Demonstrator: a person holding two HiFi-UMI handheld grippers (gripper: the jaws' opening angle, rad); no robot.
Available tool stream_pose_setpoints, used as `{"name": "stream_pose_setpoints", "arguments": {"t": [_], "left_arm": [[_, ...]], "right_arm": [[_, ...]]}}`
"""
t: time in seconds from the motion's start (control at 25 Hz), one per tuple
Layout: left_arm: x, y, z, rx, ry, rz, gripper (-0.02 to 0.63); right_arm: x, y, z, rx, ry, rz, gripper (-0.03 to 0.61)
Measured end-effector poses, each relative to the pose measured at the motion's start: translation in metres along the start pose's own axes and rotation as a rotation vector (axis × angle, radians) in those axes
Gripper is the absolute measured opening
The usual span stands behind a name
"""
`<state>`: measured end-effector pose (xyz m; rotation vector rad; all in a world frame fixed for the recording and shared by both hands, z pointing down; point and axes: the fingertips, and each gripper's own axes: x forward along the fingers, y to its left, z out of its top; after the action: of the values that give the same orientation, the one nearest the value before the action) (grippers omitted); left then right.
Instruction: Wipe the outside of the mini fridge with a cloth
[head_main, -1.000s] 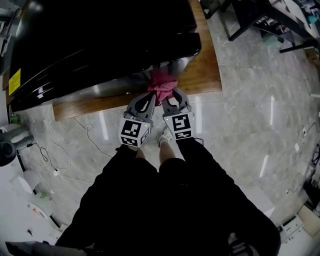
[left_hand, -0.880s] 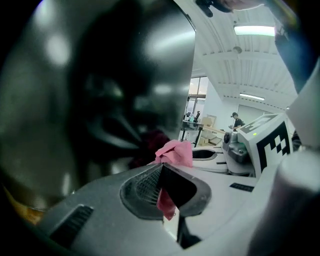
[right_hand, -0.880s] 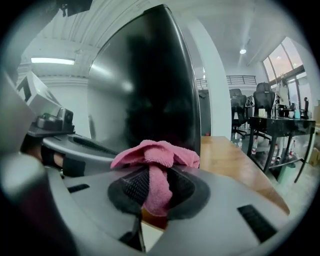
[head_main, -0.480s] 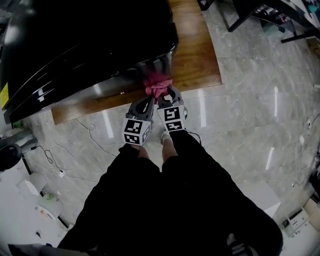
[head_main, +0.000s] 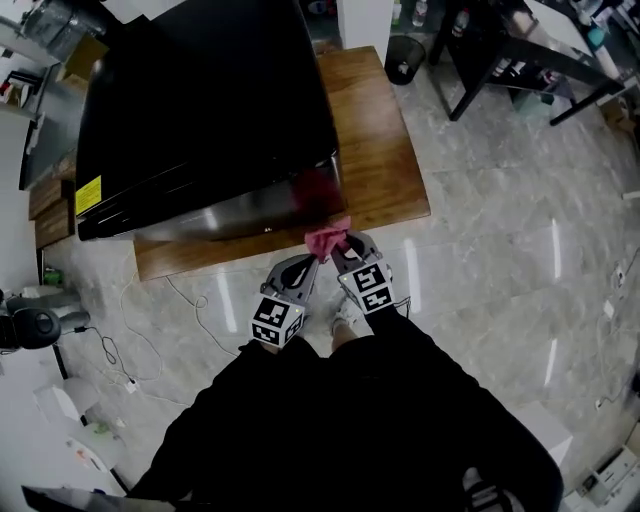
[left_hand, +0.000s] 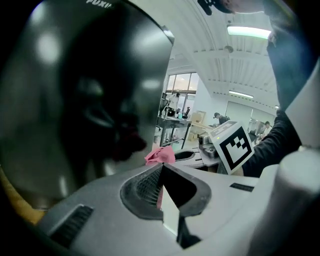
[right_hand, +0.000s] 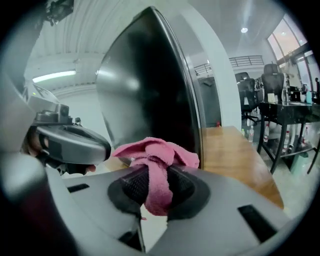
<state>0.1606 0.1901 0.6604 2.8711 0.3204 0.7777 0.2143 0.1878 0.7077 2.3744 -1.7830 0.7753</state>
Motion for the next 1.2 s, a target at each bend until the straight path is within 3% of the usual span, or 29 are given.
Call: {"name": "stream_pose_setpoints", "arguments": {"t": [0.28, 0.44, 0.68, 0.92, 1.2], "left_arm": [[-0.090, -0.019, 0.080, 0.021, -0.113, -0.029, 0.006], [-0.122, -0.018, 0.133, 0.041, -0.231, -0.003, 0.006], [-0.145, -0.034, 0.171, 0.042, -0.283, -0.012, 0.006], [-0.154, -0.037, 0.200, 0.094, -0.313, -0.127, 0.006], [-0.130, -0.056, 0.230, 0.126, -0.340, -0.236, 0.006]], "right_arm": [[-0.078, 0.060, 0.130, -0.161, -0.194, 0.086, 0.079], [-0.103, 0.078, 0.198, -0.204, -0.297, 0.102, 0.080], [-0.132, 0.089, 0.223, -0.201, -0.318, 0.089, 0.080], [-0.126, 0.072, 0.232, -0.132, -0.292, -0.045, 0.081], [-0.126, 0.035, 0.266, -0.146, -0.306, -0.138, 0.080]]}}
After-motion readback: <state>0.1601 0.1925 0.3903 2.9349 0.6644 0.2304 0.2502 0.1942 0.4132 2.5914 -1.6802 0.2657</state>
